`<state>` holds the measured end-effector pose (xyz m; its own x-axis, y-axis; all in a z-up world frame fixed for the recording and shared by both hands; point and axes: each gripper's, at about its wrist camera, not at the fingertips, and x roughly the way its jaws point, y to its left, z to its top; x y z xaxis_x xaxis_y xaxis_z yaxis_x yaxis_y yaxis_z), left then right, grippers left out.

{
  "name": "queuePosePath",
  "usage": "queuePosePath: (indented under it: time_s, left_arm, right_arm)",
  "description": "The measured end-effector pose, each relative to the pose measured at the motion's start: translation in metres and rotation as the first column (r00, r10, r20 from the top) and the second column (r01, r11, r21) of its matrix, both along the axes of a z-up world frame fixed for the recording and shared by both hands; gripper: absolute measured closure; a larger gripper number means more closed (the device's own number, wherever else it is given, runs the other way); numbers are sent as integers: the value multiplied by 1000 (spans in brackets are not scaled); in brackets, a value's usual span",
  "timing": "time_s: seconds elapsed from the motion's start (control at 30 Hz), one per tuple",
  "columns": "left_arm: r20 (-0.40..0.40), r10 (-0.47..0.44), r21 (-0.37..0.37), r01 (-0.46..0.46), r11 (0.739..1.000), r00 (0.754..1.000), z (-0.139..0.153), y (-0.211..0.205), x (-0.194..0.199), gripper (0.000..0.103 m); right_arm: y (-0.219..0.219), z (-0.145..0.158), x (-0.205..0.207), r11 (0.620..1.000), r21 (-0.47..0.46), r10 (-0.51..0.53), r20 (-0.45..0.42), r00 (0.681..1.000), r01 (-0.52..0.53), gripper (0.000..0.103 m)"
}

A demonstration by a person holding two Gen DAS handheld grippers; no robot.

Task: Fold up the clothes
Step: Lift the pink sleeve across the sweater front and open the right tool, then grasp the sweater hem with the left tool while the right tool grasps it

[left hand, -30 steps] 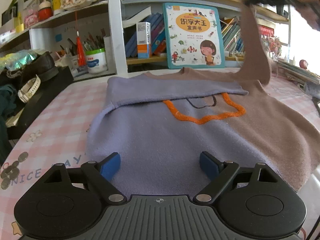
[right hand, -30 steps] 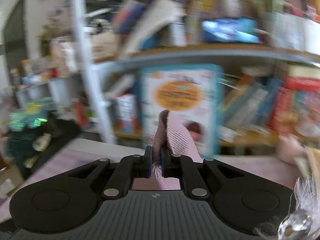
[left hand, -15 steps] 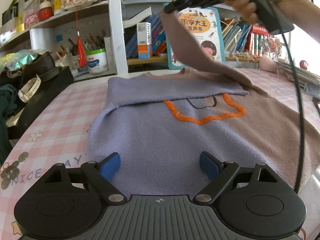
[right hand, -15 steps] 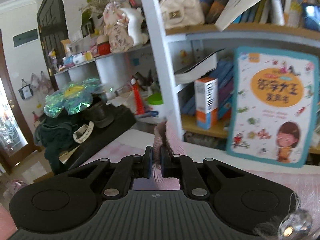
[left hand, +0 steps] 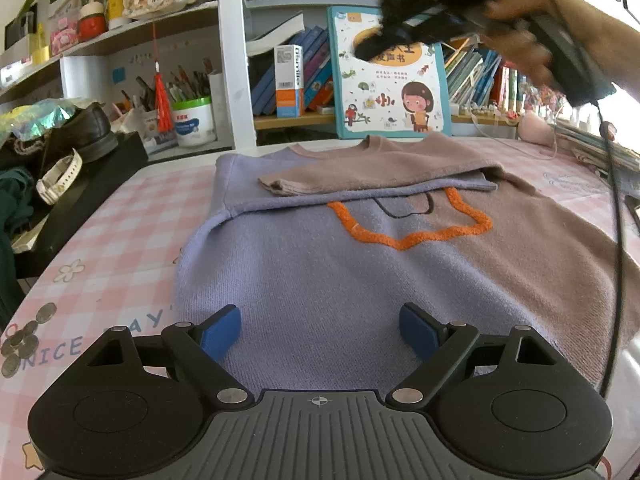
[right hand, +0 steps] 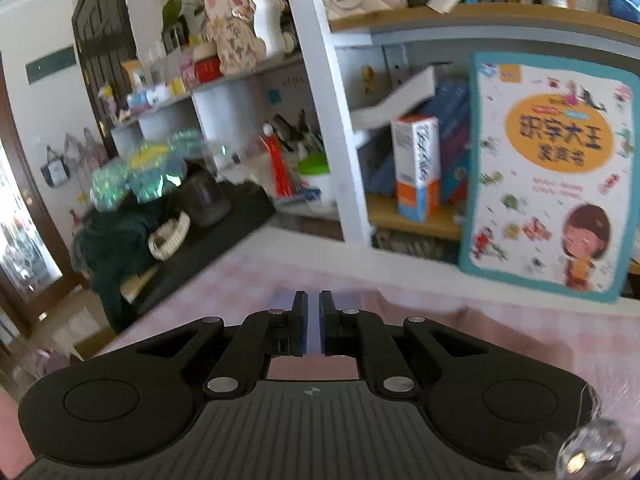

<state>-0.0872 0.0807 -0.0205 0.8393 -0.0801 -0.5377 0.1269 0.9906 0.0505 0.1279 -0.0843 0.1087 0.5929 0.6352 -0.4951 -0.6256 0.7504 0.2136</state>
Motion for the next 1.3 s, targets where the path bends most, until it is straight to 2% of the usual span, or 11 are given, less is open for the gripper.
queuePosePath:
  time_s: [0.43,0.6,0.83,0.97,1.07,1.13,1.17,1.2,1.23,1.27,1.3]
  left_arm:
    - [2,14,3,-14,1000,1000,1,2,-3,14]
    - [2,38,-4,-38,999,999,6,14,-22,14]
    - [-9,79,-23,-79,997,997,14,34,-48,15]
    - [-61,105,-93,-110,990,993,11,52,-57,30]
    - [-89,111,-139,-123,983,990,8,59,-57,52]
    - [-93,113,-146,-126,981,989,7,58,-55,60]
    - [-83,109,-166,-122,979,991,10,59,-55,70]
    - [-73,105,-186,-117,976,992,12,60,-55,81]
    - [-62,102,-205,-112,972,993,15,60,-55,86]
    - [-51,98,-225,-107,968,994,18,61,-55,98]
    - [-40,95,-244,-102,964,995,21,62,-55,99]
  right_arm:
    - [-64,-35,-70,990,-140,-25,9,1000,26,95]
    - [-101,-56,-109,995,-99,-35,-71,997,28,81]
    - [-157,-86,-169,987,-141,-94,-163,982,71,70]
    - [-179,-99,-193,986,-138,-122,-212,970,94,67]
    - [-187,-107,-199,990,-98,-127,-265,956,105,67]
    - [-188,-109,-200,991,-70,-130,-274,953,115,67]
    - [-188,-109,-200,991,-60,-132,-278,952,120,67]
    - [-187,-110,-199,991,-48,-133,-284,950,124,70]
    - [-186,-110,-198,992,-37,-129,-287,949,124,76]
    - [-185,-109,-197,992,-28,-123,-287,950,120,91]
    - [-184,-108,-195,993,-19,-117,-288,951,116,92]
